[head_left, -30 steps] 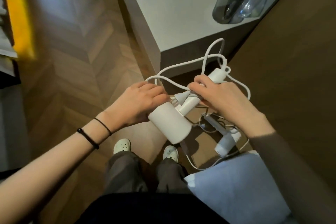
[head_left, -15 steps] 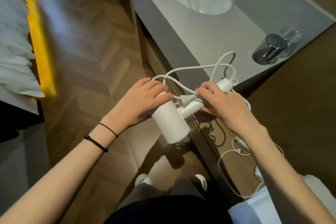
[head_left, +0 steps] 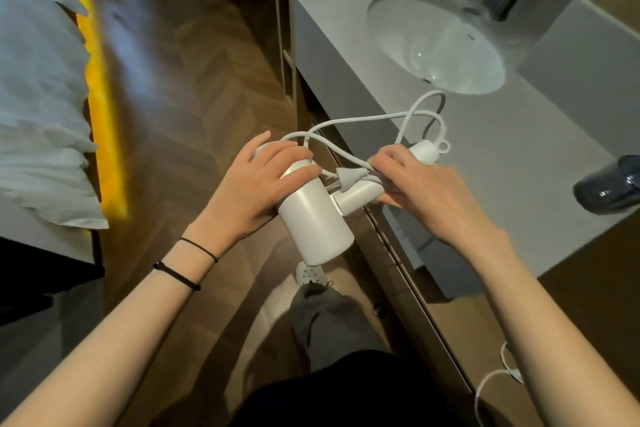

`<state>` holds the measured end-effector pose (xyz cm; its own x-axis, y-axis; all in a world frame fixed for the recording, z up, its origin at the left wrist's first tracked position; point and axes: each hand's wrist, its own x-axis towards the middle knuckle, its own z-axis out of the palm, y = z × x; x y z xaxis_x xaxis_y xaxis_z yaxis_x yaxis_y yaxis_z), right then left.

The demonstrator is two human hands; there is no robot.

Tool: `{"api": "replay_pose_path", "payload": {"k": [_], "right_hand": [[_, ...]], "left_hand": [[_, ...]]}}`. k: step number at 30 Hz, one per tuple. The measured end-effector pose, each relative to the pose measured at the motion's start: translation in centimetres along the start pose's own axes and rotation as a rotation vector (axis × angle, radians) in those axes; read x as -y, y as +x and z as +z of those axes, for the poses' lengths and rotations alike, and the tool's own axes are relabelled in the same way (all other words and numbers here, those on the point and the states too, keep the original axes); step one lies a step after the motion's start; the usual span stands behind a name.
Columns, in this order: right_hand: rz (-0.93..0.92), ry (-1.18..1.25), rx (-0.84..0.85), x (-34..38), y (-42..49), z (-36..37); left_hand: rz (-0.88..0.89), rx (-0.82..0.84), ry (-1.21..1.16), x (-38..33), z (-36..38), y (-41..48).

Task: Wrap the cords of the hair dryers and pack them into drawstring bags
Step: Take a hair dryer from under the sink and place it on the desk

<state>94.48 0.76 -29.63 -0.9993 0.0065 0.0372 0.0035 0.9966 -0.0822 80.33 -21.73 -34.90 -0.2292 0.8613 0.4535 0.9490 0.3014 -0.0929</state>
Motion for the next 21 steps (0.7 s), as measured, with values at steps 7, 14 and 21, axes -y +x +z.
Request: {"api": "replay_pose_path", "payload": {"k": [7,14,21], "right_hand": [[-0.035,-0.079,-0.014,-3.1,13.9,-1.9],[-0.063,-0.022,-0.022,-4.5,26.8,-4.1],[0.007,-0.094,-0.049,-3.5,40.3,-2.5]], "left_hand": [[-0.090,0.057,-0.020,11.7,2.9,6.7],[-0.071,0.002,-0.007,23.6,5.1,11.9],[0.004,0.005,-0.012,38.1,8.8,15.3]]}}
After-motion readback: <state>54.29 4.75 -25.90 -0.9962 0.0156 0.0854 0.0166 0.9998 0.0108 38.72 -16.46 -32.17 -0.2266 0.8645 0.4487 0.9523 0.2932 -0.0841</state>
